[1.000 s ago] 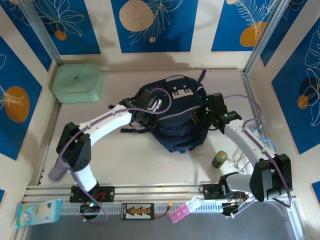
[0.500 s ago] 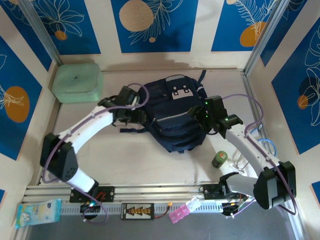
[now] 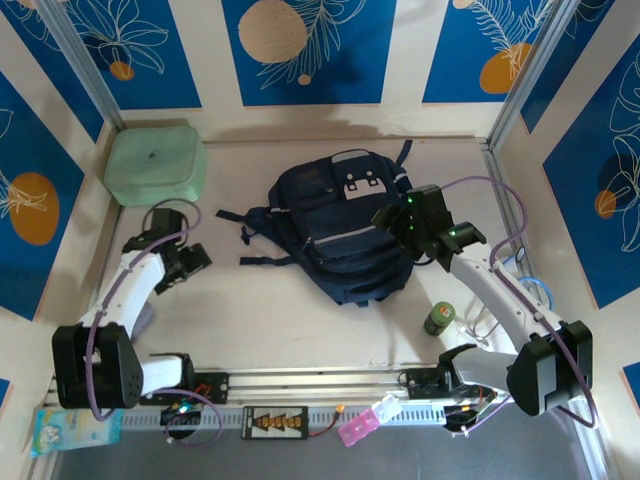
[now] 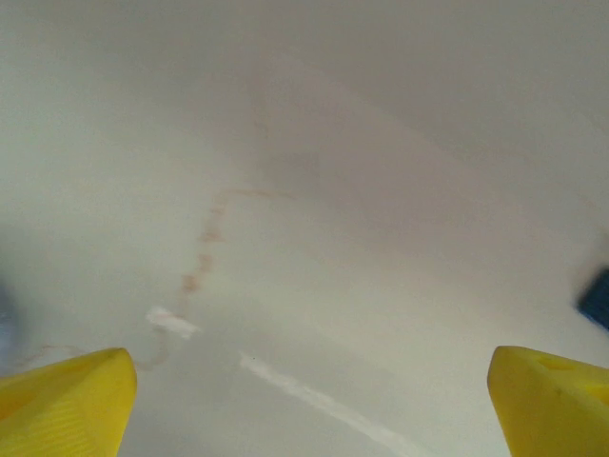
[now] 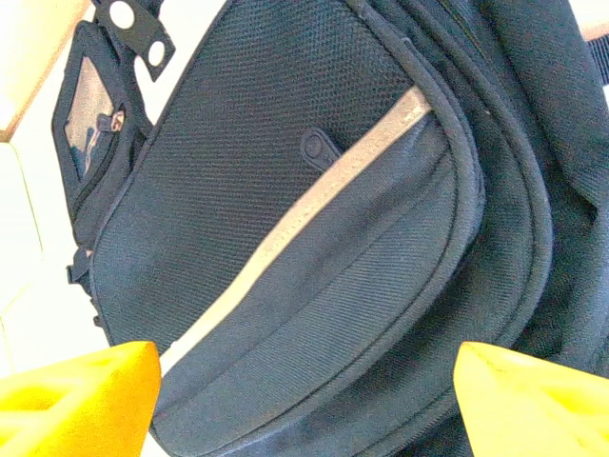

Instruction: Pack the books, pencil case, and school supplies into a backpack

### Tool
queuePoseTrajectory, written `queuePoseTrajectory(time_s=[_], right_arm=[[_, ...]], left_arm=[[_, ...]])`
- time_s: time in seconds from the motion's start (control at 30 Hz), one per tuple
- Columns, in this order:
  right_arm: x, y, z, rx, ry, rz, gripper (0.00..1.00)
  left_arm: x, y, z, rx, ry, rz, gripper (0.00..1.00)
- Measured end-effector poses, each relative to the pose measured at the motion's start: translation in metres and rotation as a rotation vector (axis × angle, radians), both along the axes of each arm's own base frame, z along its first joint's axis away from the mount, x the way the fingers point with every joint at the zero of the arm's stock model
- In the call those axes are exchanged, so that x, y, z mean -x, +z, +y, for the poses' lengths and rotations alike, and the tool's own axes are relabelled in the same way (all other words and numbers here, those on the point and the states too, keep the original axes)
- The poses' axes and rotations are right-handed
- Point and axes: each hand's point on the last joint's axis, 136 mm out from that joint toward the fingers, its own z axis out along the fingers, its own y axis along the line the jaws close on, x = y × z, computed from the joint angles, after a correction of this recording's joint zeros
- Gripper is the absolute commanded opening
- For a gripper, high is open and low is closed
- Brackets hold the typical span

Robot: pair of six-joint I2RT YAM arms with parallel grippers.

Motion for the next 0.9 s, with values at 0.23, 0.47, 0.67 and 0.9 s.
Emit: queuePoseTrajectory(time_s=[0.23,0.47,0.67,0.9], right_arm=[[-0.001,0.002,0.001,-0.004,0.004,-0.005,0.81],[-0.002,0.004,-0.001,-0.014,0.005,-0.005,0.84],[-0.007,0.015,0.002,-0.021,0.016,-0.031,0.91],[-0.010,0.017,0.003,-0.021,0.017,-0.027,0.91]], left_arm=[[0.032,0.004,0.061,0.009,0.295,-0.076,1.00],[0.052,-0.010,0.086,0.023,0.488,-0.077,1.00],[0.063,-0.019,0.099,0.005,0.584,-0.065,1.00],[0.066,-0.022,0.111,-0.048,0.626,-0.058,1.00]])
